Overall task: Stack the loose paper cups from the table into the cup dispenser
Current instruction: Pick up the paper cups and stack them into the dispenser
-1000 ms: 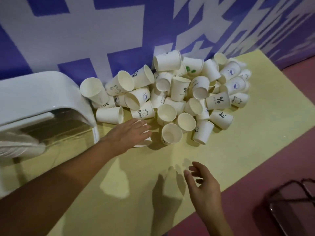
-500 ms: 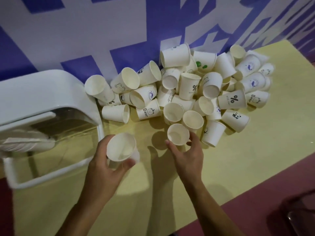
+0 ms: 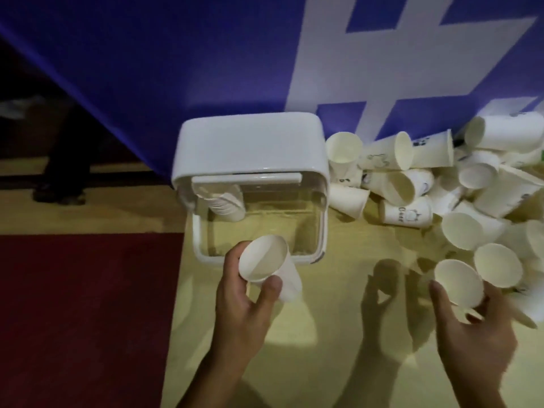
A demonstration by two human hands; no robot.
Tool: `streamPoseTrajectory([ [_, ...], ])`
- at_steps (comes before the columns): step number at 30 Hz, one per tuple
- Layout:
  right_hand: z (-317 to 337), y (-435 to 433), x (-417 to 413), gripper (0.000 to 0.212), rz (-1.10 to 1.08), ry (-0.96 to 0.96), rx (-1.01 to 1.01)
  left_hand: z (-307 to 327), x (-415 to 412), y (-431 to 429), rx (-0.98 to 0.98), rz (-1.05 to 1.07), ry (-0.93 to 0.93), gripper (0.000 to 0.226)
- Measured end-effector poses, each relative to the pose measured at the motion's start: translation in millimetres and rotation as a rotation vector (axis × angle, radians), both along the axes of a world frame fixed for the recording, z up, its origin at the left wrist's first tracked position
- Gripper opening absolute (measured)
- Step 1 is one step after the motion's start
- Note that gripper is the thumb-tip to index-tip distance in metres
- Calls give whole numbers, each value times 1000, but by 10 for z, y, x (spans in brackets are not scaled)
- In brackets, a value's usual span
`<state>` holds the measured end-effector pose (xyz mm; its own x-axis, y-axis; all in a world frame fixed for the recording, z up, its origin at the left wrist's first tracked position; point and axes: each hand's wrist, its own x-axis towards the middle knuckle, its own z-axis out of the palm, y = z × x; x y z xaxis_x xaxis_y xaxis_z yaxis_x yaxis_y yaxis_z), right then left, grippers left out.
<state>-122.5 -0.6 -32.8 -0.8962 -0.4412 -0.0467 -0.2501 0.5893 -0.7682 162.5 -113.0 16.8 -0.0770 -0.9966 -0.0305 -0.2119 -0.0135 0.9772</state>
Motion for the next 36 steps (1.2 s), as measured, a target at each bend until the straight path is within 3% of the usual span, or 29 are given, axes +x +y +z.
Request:
streamPoseTrajectory([
  [6, 265, -196, 768, 93, 8, -95, -98, 19, 637, -271, -95, 96, -22, 54],
  [14, 441, -583, 1523, 75, 333, -128, -135, -123, 957, -722, -94, 57, 42, 70],
  [22, 521, -767, 1724, 68, 462, -136, -137, -324, 937, -891, -79, -109, -254, 65],
  [29, 555, -857, 1734, 58, 534, -120, -120, -601, 897, -991, -18, -229, -517, 85],
  [36, 535, -992, 1748, 60, 607, -126, -100, -605, 879, -1006, -201, -223, -781, 76],
])
